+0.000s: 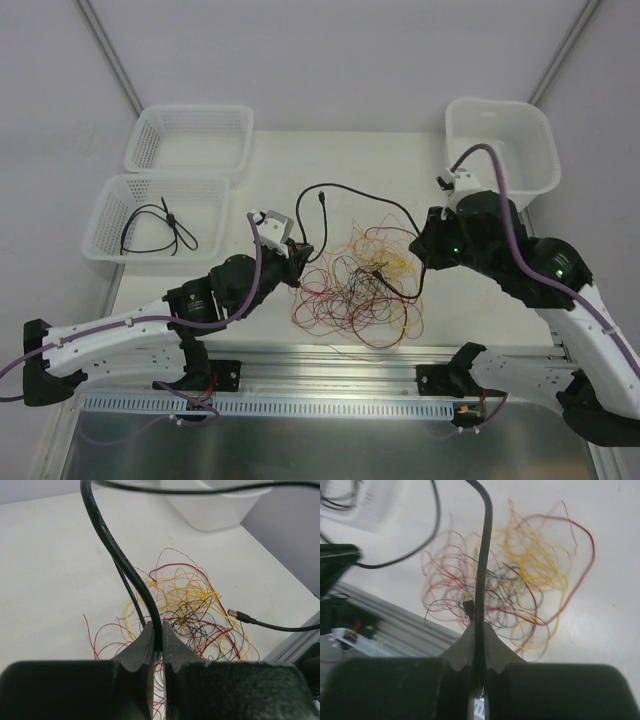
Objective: Untangle the cables
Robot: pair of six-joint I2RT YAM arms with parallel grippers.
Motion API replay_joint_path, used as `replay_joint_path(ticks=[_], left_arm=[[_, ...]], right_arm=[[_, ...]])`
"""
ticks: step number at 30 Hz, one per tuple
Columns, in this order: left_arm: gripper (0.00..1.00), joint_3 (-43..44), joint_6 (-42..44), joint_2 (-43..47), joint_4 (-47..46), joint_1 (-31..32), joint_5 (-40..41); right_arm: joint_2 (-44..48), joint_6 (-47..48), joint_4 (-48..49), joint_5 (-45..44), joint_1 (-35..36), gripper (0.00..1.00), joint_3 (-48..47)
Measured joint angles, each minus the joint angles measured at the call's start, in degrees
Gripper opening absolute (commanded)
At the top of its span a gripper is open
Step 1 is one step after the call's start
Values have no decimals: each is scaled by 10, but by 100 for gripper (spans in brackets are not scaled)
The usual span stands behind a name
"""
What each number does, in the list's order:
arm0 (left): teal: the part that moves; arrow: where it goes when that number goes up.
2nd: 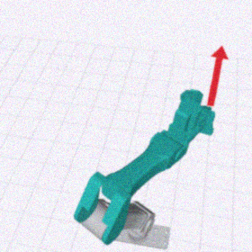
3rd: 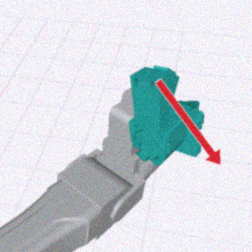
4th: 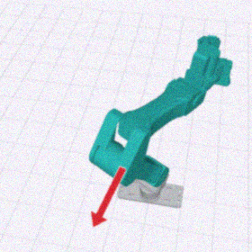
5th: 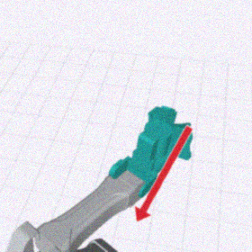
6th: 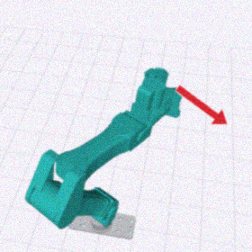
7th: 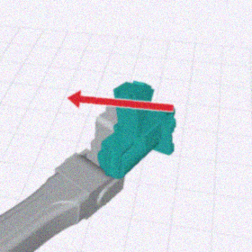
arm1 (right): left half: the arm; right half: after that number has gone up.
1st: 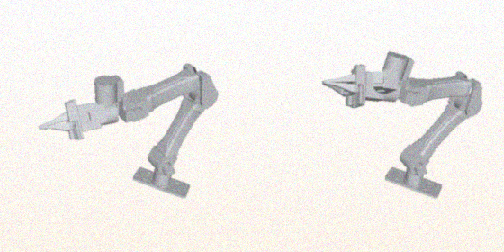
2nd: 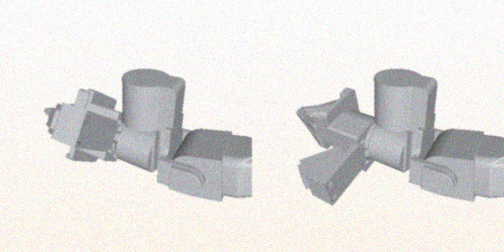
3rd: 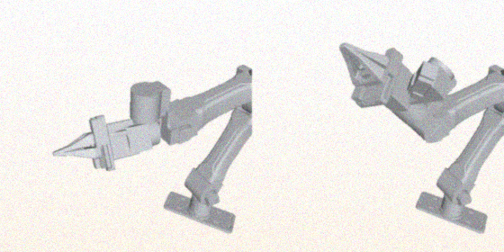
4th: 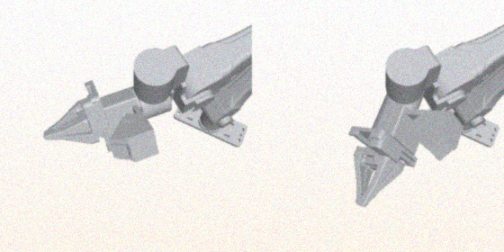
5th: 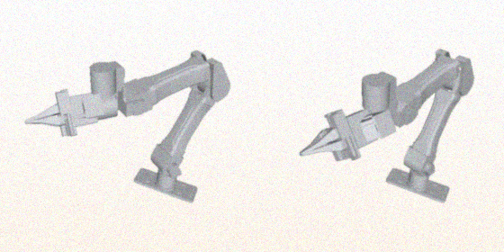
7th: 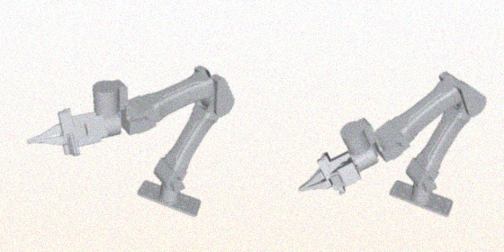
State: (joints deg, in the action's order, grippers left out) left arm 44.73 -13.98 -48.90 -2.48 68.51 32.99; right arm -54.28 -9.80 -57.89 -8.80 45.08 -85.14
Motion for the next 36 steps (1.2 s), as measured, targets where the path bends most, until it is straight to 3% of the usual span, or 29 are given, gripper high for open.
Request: replay_joint_path(ticks=[6,9,18,22,36], left_arm=[[0,0,2,1,5,0,-11],[0,0,2,-2,9,0,-25],[0,33,-11,-74,15,0,-108],[0,52,-25,-94,15,0,-147],[4,59,-60,-123,-18,-1,-210]], right_arm=[[-75,-10,-94,-86,0,0,18],[-61,-11,-88,-93,0,1,28],[45,-60,104,-31,0,1,151],[15,-84,194,-5,11,1,200],[-61,-138,395,19,88,1,238]])
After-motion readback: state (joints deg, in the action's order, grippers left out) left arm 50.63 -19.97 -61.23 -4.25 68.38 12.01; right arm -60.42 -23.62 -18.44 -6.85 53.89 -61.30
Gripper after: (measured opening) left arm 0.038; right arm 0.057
